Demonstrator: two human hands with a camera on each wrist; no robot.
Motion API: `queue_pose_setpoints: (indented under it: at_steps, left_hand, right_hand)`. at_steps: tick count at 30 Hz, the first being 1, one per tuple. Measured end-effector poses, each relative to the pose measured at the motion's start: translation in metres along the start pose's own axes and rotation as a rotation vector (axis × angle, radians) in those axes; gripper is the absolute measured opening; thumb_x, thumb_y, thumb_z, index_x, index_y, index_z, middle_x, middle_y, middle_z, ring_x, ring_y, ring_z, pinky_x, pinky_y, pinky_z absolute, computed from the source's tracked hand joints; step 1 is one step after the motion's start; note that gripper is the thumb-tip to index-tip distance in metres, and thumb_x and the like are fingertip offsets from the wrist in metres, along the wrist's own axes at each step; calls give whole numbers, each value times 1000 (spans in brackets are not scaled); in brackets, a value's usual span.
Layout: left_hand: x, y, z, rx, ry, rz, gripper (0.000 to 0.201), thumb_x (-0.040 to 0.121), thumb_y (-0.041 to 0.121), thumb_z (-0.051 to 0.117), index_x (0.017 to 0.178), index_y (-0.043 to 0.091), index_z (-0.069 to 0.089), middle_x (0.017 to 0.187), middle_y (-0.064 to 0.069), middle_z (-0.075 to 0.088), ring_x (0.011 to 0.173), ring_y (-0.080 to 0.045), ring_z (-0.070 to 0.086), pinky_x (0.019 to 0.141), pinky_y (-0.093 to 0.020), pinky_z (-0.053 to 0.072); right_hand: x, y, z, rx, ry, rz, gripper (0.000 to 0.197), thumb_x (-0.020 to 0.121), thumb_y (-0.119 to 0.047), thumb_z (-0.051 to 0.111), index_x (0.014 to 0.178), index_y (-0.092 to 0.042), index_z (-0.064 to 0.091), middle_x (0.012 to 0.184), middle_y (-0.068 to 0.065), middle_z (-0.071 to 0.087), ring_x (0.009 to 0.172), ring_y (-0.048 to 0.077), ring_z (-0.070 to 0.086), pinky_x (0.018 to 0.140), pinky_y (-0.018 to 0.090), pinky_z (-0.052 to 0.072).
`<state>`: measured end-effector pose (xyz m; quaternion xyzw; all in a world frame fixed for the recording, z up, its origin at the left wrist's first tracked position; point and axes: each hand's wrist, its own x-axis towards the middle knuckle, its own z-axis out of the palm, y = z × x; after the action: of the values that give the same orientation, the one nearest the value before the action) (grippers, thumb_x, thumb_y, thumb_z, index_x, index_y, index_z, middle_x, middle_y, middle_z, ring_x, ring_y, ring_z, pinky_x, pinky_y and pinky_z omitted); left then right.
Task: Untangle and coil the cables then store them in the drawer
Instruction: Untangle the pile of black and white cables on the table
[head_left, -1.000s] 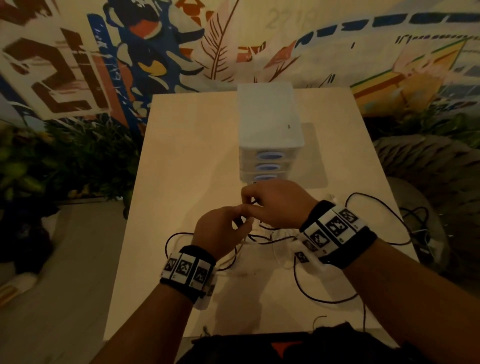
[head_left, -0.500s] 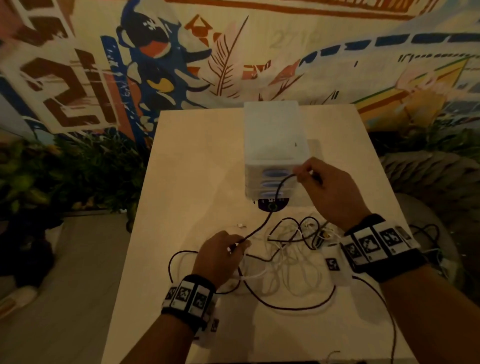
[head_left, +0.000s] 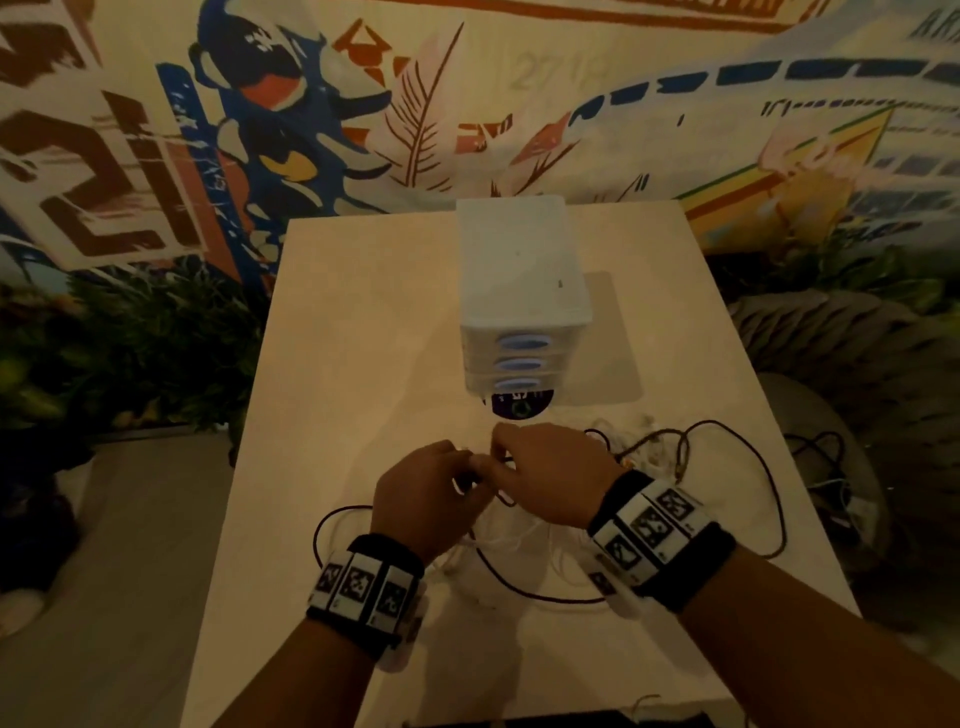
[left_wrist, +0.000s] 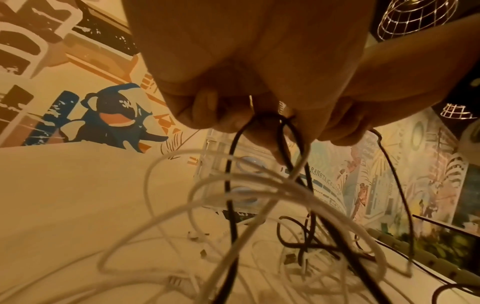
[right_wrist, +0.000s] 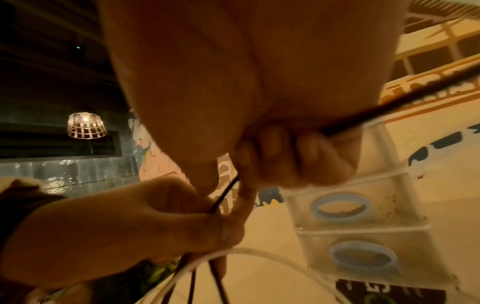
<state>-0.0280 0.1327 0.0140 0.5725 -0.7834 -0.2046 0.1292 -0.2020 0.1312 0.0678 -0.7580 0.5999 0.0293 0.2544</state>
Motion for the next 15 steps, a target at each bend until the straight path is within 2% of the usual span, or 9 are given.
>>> queue_pose_setpoints:
  at_steps: [3,7,8,10,11,13,15]
  left_hand:
    - [-2,-1,4,28,-79,-22,25,89,50,65,78,28,70,79,7,60,67,-15,57,58,-30,46]
    - [-6,-7,11,62,-169,-88,29,91,55,60,85,28,70,83,8,57,74,-12,50,63,-27,37]
    - [-7,-9,12,60,-185,-97,30,91,56,59,86,29,71,85,8,59,75,-12,52,63,-27,36]
    - [-9,-11,13,41,-198,-101,30,91,55,60,85,28,72,86,7,60,77,-13,56,63,-26,37]
    - [-8,-11,11,26,-178,-84,29,91,53,61,83,28,71,85,6,60,76,-14,56,62,-27,38]
    - [-7,-11,7,0,-87,-18,26,91,48,63,76,27,70,81,8,58,68,-12,53,58,-26,39]
    - [-6,-6,2,-3,8,37,25,93,45,62,75,29,70,77,10,57,65,-10,50,56,-26,39]
  right_hand:
    - [-2,11,-15,3,223,-32,39,97,-64,45,90,-26,55,70,-9,52,71,14,51,57,30,35]
    - [-7,31,-39,79,387,-60,37,95,-62,51,85,-27,58,78,-9,64,74,12,60,64,33,49]
    - [-9,36,-45,112,416,-54,35,96,-59,52,85,-26,59,74,-11,62,72,7,59,62,29,48]
    - [-13,46,-53,207,478,-54,31,98,-55,54,86,-26,59,61,-18,53,62,-6,54,55,13,36]
    - [-14,52,-53,250,503,-52,29,98,-54,54,87,-27,58,56,-16,50,58,-7,53,52,13,34]
    - [-15,70,-47,271,536,-5,29,99,-54,51,88,-27,56,53,-7,48,54,3,51,48,18,31]
    - [-15,92,-34,218,483,141,30,100,-52,48,92,-24,55,60,-5,50,58,11,52,51,26,34]
